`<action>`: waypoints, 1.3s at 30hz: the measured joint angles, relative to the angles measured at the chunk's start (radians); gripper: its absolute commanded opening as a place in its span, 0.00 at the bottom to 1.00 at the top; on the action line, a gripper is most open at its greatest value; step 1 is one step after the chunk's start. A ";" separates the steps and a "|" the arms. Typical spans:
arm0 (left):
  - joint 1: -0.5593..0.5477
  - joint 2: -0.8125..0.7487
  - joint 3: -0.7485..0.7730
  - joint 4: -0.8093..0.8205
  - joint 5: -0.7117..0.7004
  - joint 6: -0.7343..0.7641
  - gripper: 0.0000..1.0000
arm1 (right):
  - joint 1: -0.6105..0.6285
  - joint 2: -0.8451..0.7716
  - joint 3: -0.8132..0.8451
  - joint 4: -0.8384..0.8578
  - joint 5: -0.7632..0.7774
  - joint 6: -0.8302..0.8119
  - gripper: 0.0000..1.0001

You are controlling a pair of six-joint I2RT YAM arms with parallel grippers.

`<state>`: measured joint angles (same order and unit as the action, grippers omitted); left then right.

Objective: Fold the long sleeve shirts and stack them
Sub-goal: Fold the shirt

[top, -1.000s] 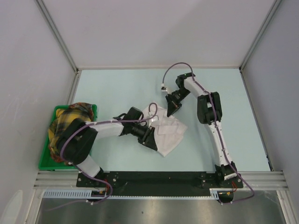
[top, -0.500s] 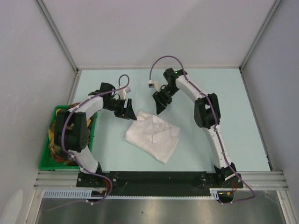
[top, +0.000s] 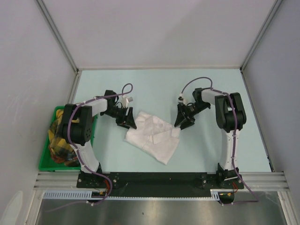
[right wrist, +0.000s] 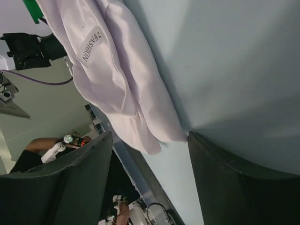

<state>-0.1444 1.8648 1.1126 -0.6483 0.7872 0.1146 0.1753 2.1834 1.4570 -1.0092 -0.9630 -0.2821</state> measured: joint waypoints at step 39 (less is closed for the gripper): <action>0.007 -0.111 -0.161 0.202 0.011 -0.160 0.66 | -0.053 -0.166 -0.210 0.141 0.020 0.128 0.61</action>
<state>-0.1371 1.7535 0.9516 -0.4465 0.7979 -0.0456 0.1226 2.0178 1.2469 -0.8680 -0.9432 -0.1543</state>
